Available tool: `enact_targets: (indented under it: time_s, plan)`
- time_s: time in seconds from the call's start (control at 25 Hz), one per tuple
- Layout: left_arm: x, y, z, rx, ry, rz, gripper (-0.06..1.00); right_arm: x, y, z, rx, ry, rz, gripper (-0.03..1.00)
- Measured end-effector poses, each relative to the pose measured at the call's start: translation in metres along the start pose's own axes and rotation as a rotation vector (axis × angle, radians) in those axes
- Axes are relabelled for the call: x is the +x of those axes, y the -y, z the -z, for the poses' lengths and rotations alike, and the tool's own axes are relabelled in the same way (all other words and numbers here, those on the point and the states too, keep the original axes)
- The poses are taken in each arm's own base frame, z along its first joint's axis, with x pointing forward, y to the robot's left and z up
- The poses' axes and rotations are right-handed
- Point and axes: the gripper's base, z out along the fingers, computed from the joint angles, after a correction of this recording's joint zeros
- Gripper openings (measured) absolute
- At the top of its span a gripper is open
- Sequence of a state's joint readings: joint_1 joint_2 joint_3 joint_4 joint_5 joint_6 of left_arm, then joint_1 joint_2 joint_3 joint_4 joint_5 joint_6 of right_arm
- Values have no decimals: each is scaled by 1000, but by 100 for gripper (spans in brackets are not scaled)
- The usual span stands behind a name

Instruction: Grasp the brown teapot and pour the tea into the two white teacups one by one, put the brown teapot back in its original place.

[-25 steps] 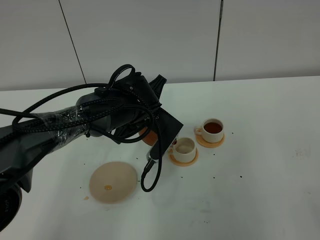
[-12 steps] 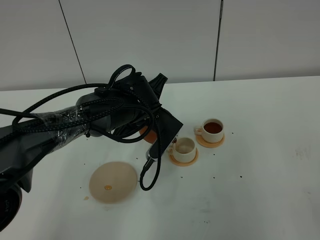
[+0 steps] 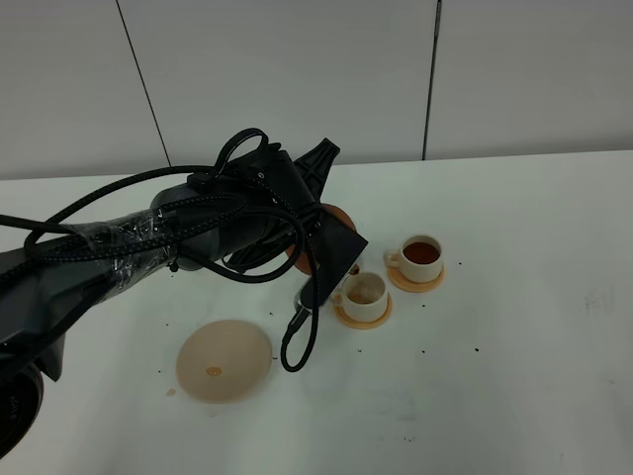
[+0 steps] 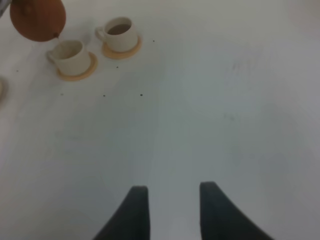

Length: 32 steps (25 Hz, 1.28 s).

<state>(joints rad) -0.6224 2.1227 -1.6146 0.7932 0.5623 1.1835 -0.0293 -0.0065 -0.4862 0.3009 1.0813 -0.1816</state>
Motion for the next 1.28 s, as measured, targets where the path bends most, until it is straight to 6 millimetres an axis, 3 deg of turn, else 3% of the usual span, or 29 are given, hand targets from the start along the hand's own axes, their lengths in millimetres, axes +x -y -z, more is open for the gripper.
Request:
enact_targets:
  time_s: [1.28]
  plan:
    - [1, -5, 0, -50, -14, -79, 17, 0, 0, 0, 0, 0, 0, 24]
